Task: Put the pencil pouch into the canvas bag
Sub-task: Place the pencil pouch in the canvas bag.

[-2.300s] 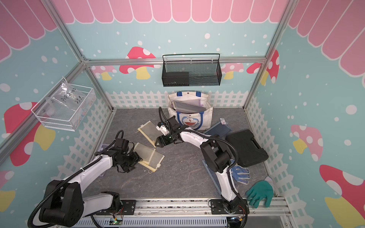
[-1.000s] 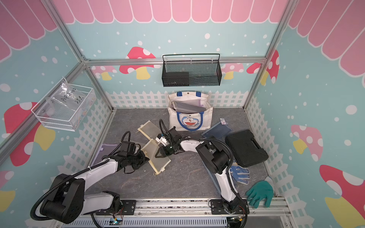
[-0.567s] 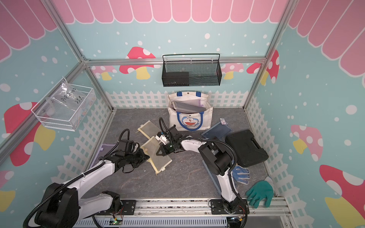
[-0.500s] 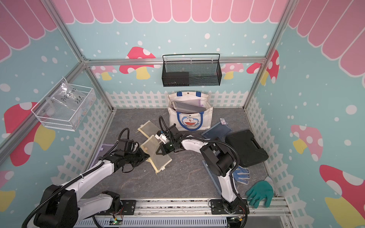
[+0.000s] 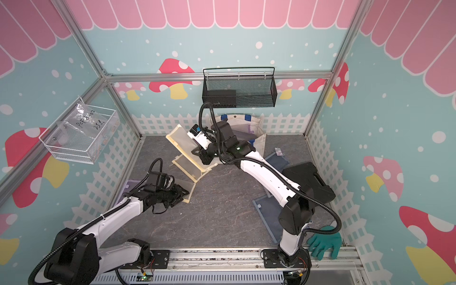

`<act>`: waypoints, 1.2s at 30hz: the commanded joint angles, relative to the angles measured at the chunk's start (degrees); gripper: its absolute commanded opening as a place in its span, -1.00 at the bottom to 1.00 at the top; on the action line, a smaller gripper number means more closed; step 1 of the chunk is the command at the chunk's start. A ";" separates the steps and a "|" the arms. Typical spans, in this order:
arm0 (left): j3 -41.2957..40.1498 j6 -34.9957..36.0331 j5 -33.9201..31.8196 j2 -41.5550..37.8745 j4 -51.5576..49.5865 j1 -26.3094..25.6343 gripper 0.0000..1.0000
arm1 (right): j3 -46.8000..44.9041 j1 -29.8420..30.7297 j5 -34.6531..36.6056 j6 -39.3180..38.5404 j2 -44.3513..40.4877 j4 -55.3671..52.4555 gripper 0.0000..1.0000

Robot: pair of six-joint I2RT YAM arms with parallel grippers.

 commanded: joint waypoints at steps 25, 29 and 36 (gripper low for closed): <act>10.86 1.23 0.52 5.54 -6.64 -2.64 0.00 | 11.25 -18.89 11.04 -47.54 7.82 -2.32 -1.00; 10.38 0.09 0.31 5.70 -5.35 -2.59 0.00 | 10.83 -20.43 9.74 -47.79 11.29 -2.08 -1.00; 12.08 -0.36 -0.42 6.17 -4.69 -2.64 -0.01 | 5.87 -21.32 11.20 -47.91 13.27 1.22 -1.00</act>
